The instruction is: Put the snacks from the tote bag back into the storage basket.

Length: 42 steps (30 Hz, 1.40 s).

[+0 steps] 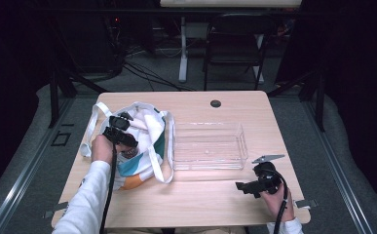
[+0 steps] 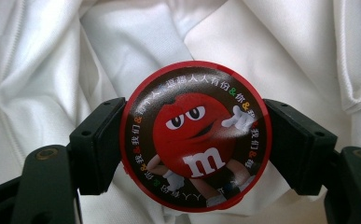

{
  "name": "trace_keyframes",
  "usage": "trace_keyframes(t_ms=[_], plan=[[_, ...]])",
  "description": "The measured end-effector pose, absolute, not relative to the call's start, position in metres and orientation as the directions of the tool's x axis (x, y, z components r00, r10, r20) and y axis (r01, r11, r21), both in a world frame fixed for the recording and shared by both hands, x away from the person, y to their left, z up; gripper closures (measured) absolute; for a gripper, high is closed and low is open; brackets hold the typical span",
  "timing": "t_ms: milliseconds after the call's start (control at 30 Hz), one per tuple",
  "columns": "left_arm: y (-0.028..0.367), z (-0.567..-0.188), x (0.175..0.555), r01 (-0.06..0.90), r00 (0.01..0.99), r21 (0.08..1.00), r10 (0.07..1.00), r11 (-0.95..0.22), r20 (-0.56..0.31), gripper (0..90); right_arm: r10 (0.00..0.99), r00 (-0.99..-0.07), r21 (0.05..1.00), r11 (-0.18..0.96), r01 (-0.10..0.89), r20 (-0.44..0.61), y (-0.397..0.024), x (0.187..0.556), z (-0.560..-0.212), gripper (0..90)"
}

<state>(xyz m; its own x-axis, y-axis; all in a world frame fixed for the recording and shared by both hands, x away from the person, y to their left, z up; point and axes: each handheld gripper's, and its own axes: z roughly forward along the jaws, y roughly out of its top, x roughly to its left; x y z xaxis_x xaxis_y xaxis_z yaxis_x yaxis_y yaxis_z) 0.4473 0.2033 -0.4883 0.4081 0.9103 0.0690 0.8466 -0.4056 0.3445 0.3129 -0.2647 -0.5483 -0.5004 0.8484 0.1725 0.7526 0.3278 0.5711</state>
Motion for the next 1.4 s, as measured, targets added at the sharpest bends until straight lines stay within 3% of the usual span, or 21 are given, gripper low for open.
trace_keyframes(t_ms=[1400], plan=[[0.194, -0.421, 0.433, 0.795, 0.451, 0.404, 0.886, -0.452, 0.105, 26.2, 0.849, -0.497, 0.578, 0.318, 0.752, 0.179, -0.267, 0.312, -0.546, 3.3]])
